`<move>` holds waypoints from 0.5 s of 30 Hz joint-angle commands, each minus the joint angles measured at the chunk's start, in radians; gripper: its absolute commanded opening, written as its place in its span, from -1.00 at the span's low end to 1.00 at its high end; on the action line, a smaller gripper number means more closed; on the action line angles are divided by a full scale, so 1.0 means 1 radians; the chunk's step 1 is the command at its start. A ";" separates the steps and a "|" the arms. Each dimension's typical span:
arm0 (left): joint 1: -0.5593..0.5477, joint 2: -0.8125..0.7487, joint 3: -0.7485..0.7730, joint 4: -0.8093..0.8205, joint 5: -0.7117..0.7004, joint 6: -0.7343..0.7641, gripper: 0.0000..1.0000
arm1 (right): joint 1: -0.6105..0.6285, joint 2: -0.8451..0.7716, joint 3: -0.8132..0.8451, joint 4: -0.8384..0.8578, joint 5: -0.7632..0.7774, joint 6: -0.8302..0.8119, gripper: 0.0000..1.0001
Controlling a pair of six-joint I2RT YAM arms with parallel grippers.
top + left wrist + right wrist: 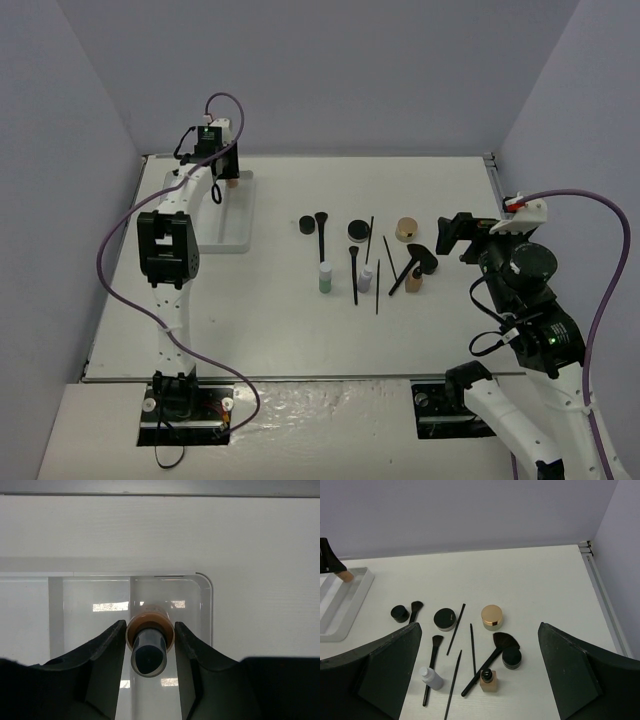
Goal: Organize the makeup
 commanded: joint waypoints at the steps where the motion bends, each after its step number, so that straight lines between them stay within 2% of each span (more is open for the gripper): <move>1: -0.003 -0.016 0.060 0.100 0.038 -0.002 -1.00 | 0.007 0.027 0.030 0.052 0.006 0.013 1.00; 13: -0.011 0.025 0.066 0.132 0.031 0.000 -1.00 | 0.007 0.032 0.029 0.042 0.011 0.009 1.00; 15: -0.016 0.025 0.063 0.128 0.031 0.001 -0.95 | 0.007 0.032 0.029 0.041 0.014 0.008 1.00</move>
